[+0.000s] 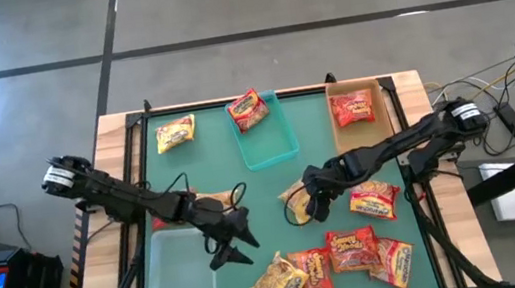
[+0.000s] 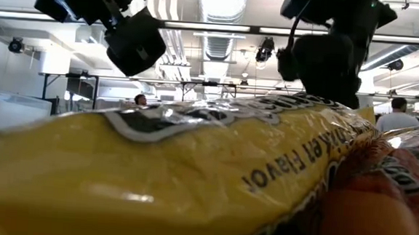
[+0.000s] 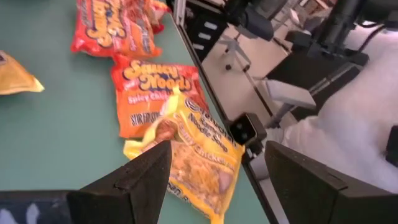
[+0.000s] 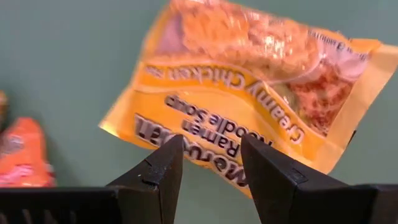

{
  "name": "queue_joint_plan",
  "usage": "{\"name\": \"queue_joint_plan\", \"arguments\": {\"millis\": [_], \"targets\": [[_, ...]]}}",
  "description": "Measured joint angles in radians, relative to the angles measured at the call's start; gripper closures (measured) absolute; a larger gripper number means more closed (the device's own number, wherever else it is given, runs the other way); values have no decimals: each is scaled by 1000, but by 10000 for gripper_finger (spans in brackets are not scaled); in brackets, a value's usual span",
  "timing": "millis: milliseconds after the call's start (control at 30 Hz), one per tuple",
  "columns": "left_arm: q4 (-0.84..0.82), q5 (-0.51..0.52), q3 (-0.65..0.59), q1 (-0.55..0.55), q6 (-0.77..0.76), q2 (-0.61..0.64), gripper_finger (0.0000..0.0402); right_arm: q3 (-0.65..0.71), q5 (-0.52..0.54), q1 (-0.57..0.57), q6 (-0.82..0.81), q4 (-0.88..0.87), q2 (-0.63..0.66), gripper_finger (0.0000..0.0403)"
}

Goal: Sort Maruchan noodles
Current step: Put the center yellow noodle pack into the transparent bin

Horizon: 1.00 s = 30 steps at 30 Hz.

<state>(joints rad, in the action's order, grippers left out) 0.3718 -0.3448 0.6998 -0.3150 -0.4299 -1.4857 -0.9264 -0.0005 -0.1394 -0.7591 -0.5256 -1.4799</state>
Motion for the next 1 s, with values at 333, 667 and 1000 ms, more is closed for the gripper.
{"name": "queue_joint_plan", "arguments": {"millis": [333,667,1000], "targets": [[-7,-3,7,19,-17,0,159,-11,8,2,55,91,-126,252],[-7,91,7,39,-38,1,159,-65,-54,2,153,286,-95,252],[-8,302,-5,40,-208,1,159,-142,50,3,556,-43,9,252]]}}
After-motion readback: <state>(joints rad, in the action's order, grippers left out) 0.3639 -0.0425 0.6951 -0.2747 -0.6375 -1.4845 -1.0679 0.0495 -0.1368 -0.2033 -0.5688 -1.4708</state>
